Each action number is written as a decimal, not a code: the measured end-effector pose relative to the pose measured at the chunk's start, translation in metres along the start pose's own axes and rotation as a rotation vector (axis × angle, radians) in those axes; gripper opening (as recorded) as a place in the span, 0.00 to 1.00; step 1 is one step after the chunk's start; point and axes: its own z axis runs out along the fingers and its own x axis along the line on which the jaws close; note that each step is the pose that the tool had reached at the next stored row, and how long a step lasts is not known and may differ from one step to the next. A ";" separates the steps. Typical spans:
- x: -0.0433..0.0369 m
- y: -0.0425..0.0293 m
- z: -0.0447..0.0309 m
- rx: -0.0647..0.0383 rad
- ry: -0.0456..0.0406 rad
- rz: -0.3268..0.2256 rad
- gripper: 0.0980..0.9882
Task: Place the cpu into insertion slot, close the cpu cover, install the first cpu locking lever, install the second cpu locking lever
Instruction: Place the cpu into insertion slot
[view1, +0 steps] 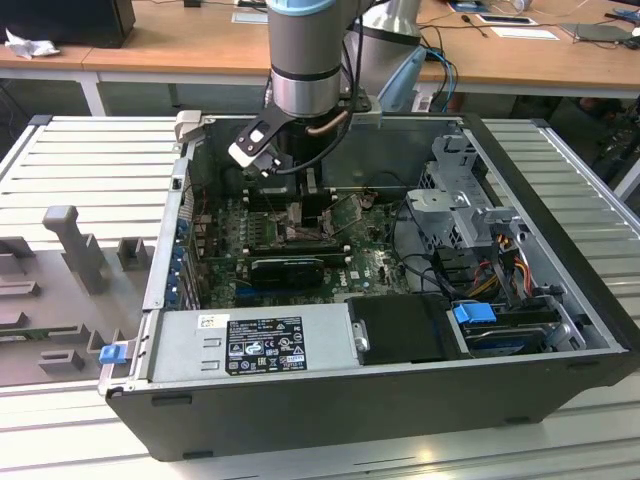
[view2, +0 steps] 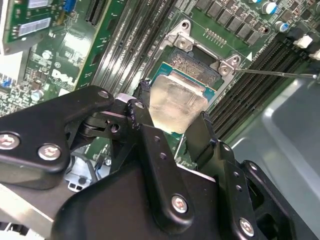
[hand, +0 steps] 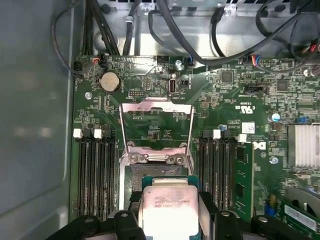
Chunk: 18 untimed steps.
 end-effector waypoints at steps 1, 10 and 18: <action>0.0005 -0.0001 0.0020 0.000 0.0000 0.001 0.48; 0.0076 -0.0034 0.0267 0.000 -0.0006 0.011 0.48; 0.0096 -0.0039 0.0328 -0.001 -0.0020 0.032 0.48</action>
